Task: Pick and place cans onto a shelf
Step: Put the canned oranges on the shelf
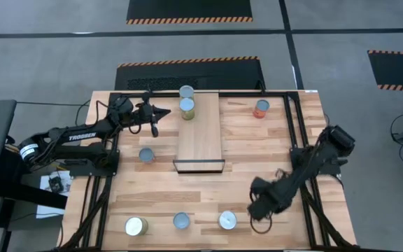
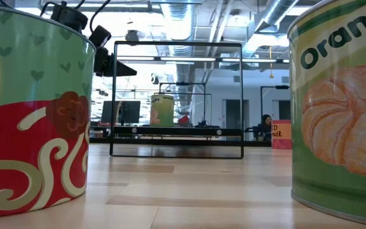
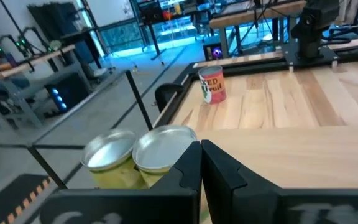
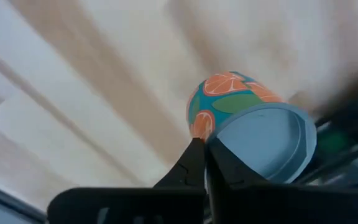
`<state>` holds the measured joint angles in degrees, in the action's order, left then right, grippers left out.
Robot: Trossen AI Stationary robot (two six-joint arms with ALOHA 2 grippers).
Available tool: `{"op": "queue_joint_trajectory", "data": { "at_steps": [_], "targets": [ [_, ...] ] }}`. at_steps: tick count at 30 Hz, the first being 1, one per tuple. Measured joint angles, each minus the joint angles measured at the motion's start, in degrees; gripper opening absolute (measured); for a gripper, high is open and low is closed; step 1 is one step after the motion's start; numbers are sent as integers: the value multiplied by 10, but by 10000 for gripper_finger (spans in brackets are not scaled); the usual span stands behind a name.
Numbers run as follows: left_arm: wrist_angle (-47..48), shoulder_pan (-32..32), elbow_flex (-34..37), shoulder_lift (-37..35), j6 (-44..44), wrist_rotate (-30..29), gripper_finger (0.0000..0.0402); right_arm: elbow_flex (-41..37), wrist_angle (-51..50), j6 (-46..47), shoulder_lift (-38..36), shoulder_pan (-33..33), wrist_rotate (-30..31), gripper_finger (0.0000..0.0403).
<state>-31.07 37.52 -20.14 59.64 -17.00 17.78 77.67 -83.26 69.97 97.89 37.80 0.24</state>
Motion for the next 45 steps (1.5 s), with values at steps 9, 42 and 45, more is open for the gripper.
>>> {"op": "queue_joint_trajectory", "data": {
  "at_steps": [9, 42, 45],
  "targets": [
    [13, 0, 0, 0, 16, 20, 0, 97, -63, -283, -117, -156, 219, 6],
    [47, 0, 0, 0, 23, 17, 0, 329, 302, -1136, 225, -468, 86, 5],
    [48, -1, 0, 0, 22, 17, 0, 350, 297, -1141, 241, -469, 89, 6]
  ]
}}
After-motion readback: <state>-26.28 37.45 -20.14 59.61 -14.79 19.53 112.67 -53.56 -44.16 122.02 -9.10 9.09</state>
